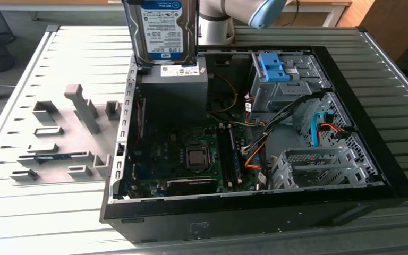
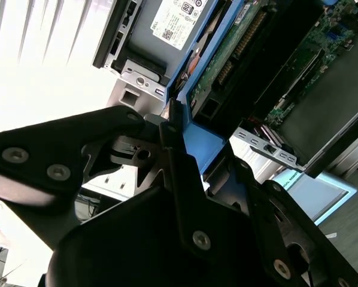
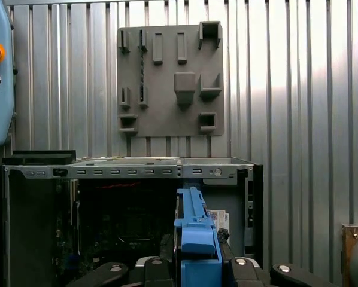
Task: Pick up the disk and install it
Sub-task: 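Pick up the disk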
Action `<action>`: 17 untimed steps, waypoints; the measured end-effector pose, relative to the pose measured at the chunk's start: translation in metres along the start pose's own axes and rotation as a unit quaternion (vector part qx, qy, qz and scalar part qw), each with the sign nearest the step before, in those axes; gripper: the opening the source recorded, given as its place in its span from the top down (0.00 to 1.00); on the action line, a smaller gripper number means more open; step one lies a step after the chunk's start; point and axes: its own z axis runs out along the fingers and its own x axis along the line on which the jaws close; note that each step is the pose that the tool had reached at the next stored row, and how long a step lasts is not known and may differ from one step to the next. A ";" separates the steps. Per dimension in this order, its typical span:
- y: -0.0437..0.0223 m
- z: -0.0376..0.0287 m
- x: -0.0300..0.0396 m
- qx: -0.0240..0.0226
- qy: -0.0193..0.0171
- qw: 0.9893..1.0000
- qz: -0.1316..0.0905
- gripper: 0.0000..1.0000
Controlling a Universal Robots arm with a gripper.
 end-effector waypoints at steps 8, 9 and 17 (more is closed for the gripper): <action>-0.0143 0.0002 -0.0004 0.000 0.000 1.000 0.000 0.64; -0.0157 0.0003 -0.0005 0.000 0.000 1.000 0.000 0.64; -0.0214 0.0003 -0.0006 0.000 0.000 1.000 0.000 0.64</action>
